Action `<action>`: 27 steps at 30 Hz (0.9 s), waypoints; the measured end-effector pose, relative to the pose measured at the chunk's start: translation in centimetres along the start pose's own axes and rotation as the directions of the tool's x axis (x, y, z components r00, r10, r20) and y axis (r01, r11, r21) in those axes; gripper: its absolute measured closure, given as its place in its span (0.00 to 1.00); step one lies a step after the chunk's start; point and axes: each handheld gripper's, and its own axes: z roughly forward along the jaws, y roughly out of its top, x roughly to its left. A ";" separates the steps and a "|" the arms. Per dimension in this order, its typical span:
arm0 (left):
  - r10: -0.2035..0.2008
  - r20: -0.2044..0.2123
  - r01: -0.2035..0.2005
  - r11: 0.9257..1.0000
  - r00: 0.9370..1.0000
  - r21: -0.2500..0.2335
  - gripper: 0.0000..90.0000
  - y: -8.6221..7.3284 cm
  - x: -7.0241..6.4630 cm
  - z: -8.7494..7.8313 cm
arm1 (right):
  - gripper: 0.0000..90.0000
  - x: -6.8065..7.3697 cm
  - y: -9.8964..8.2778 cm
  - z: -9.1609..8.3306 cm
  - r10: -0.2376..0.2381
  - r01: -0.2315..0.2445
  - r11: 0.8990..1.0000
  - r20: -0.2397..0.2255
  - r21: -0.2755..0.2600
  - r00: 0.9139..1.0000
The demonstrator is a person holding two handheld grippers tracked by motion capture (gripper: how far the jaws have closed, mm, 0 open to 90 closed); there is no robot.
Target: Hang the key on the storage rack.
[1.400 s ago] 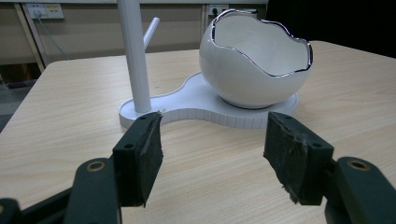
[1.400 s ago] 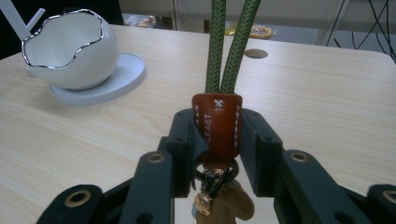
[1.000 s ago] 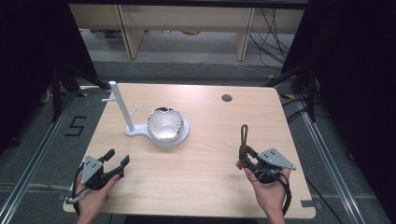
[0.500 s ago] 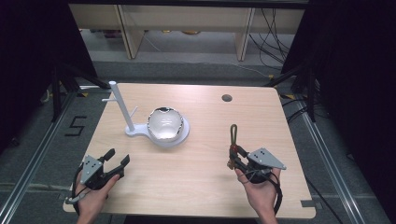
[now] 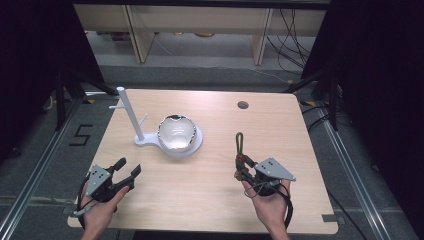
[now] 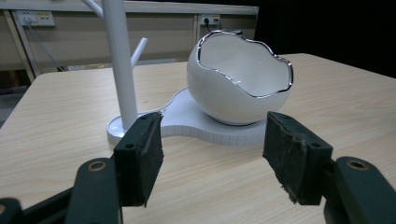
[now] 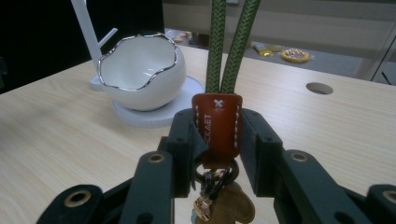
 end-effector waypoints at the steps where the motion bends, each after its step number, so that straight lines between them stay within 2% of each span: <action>1: -0.005 0.020 0.005 1.000 1.000 -0.011 0.41 0.1 -0.2 0.1 | 0.76 0.0 0.0 0.0 -0.010 0.010 1.000 0.003 0.005 1.000; 5: -0.007 0.038 0.007 1.000 0.999 -0.003 0.44 0.5 -0.6 0.1 | 0.76 0.2 0.0 0.2 -0.029 0.029 1.000 -0.008 -0.009 1.000; 6: -0.011 0.055 0.011 1.000 0.998 0.003 0.44 0.9 -1.0 0.0 | 0.75 0.5 0.0 0.2 -0.009 0.009 1.000 -0.006 -0.008 1.000; 7: -0.011 0.055 0.011 1.000 0.998 0.003 0.44 0.9 -1.0 0.0 | 0.76 0.5 0.1 0.4 -0.015 0.015 1.000 -0.027 -0.007 1.000; 9: -0.006 0.066 0.006 1.000 0.998 -0.002 0.44 1.3 -1.3 0.0 | 0.76 0.7 0.1 0.4 -0.019 0.019 1.000 -0.023 -0.006 1.000; 11: -0.006 0.079 0.006 1.000 0.997 -0.006 0.44 1.6 -1.5 0.1 | 0.76 0.8 0.2 0.5 -0.044 0.044 0.999 -0.016 -0.015 0.999; 12: -0.006 0.084 0.007 1.000 0.996 -0.007 0.45 1.8 -1.7 0.1 | 0.76 1.1 0.2 0.6 -0.017 0.017 1.000 -0.027 -0.009 0.999; 13: -0.008 0.090 0.008 1.000 0.996 -0.008 0.45 1.9 -1.8 0.2 | 0.76 1.2 0.3 0.7 -0.052 0.052 0.999 -0.021 -0.013 0.998; 14: -0.005 0.098 0.006 1.000 0.995 -0.014 0.45 2.1 -1.9 0.3 | 0.76 1.2 0.3 0.7 -0.052 0.052 0.999 -0.021 -0.013 0.998; 15: -0.003 0.108 0.004 1.000 0.994 -0.009 0.45 2.4 -2.2 0.3 | 0.76 1.5 0.3 0.9 -0.030 0.029 0.999 -0.041 -0.013 0.999; 18: -0.002 0.130 0.003 1.000 0.992 -0.006 0.46 2.8 -2.8 0.5 | 0.76 1.8 0.5 1.1 -0.056 0.055 0.998 -0.046 -0.023 0.997; 20: -0.001 0.146 0.002 1.000 0.989 -0.010 0.46 3.1 -3.1 0.7 | 0.76 2.1 0.5 1.3 -0.046 0.045 0.999 -0.059 -0.022 0.997; 22: -0.002 0.163 0.004 1.000 0.987 -0.012 0.47 3.4 -3.5 0.9 | 0.76 2.2 0.6 1.4 -0.080 0.079 0.996 -0.041 -0.029 0.996; 23: -0.002 0.172 0.005 1.000 0.985 -0.014 0.47 3.6 -3.7 1.1 | 0.76 2.5 0.5 1.7 -0.048 0.046 0.999 -0.071 -0.027 0.996; 24: -0.002 0.172 0.005 1.000 0.985 -0.014 0.47 3.6 -3.7 1.1 | 0.76 2.5 0.5 1.7 -0.065 0.063 0.998 -0.069 -0.031 0.995; 26: -0.003 0.193 0.006 1.000 0.981 -0.015 0.48 4.0 -4.2 1.4 | 0.76 2.6 0.6 1.7 -0.081 0.079 0.996 -0.059 -0.030 0.995; 27: -0.003 0.204 0.006 1.000 0.979 -0.013 0.48 4.2 -4.4 1.5 | 0.76 2.9 0.5 2.0 -0.051 0.049 0.998 -0.084 -0.032 0.995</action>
